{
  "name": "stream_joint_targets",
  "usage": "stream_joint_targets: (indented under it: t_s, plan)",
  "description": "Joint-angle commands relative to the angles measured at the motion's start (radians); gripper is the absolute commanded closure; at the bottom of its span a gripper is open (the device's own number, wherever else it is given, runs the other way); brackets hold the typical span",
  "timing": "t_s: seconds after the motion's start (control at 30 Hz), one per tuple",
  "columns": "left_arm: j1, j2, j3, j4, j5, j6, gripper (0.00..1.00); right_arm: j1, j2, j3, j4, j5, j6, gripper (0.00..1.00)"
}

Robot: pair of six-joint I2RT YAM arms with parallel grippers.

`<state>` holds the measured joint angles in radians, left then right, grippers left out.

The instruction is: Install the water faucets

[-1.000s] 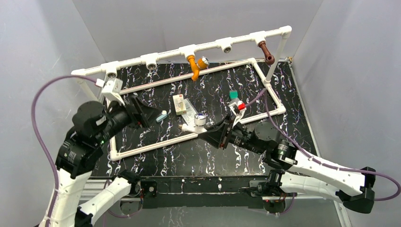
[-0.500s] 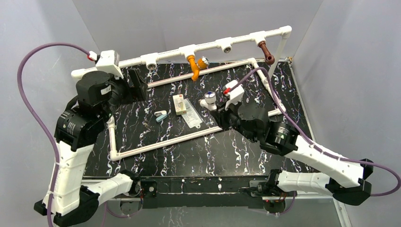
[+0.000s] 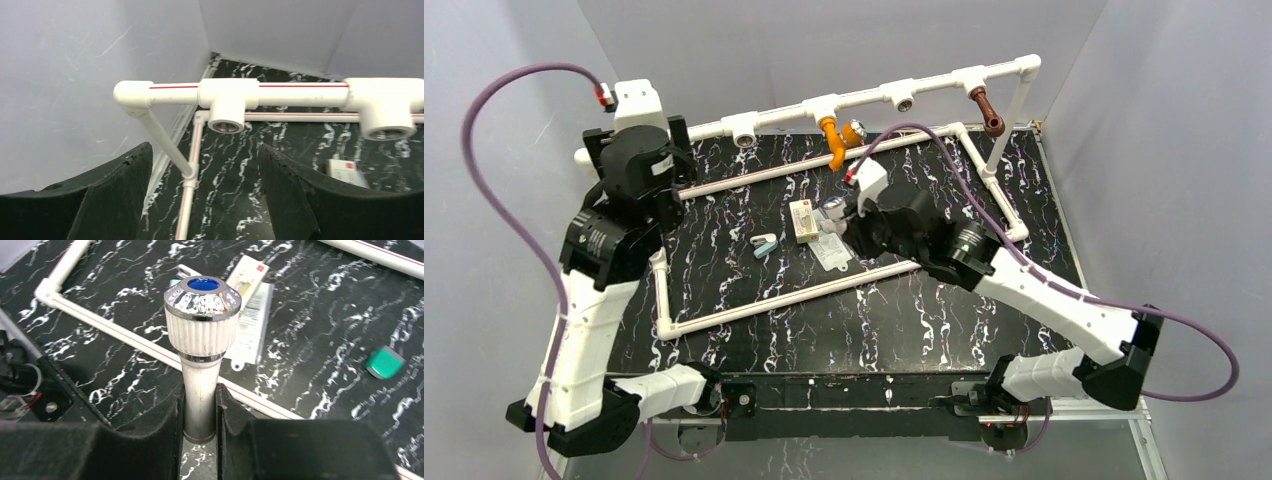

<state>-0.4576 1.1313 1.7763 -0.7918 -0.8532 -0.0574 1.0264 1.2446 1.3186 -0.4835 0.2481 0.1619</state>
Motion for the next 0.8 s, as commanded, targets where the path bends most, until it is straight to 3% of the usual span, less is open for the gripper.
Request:
stream_joint_targets:
  t_s: [0.0, 0.77]
  plan:
    - [0.002, 0.043, -0.029, 0.053, -0.166, 0.099, 0.26, -0.002, 0.076, 0.135, 0.033, -0.112, 0.011, 0.99]
    - [0.002, 0.008, -0.004, -0.089, -0.058, 0.02, 0.28, -0.024, 0.616, 0.746, -0.026, 0.098, 0.081, 0.99]
